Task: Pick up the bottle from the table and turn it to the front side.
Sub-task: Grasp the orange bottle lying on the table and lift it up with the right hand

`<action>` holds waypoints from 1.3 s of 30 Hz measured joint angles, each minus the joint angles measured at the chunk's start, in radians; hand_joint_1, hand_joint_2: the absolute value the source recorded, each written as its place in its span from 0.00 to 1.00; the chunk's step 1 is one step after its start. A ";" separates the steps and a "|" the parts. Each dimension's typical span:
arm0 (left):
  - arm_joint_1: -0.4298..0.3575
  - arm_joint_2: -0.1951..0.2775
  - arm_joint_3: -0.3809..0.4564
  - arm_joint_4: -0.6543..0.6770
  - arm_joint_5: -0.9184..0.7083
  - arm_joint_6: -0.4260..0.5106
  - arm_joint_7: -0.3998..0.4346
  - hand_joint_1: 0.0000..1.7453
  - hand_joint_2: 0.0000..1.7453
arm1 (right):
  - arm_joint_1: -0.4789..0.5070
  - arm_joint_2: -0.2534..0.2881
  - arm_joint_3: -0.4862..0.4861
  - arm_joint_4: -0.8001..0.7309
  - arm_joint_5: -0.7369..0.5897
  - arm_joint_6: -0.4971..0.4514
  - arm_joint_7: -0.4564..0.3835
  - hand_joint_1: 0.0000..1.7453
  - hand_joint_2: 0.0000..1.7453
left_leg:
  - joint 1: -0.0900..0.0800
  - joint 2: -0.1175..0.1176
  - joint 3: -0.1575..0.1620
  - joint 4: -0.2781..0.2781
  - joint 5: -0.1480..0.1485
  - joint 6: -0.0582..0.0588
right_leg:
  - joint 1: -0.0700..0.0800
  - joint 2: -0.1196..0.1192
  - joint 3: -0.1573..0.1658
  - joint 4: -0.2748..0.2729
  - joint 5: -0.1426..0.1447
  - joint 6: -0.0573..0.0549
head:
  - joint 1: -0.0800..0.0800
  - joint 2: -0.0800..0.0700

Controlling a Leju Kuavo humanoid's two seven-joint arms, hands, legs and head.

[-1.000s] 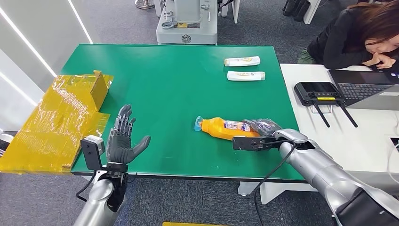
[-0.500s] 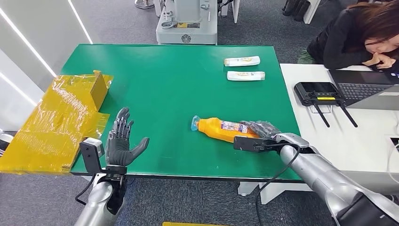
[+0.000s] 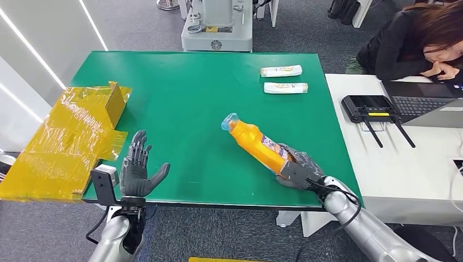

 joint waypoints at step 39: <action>-0.248 0.013 -0.094 0.135 0.117 -0.169 0.034 0.00 1.00 | 0.176 0.045 -0.326 -0.270 -0.206 -0.181 -0.167 1.00 1.00 | 0.000 0.001 -0.002 0.000 0.000 0.000 | 0.000 0.001 -0.002 0.001 0.000 0.000 | 0.000 0.000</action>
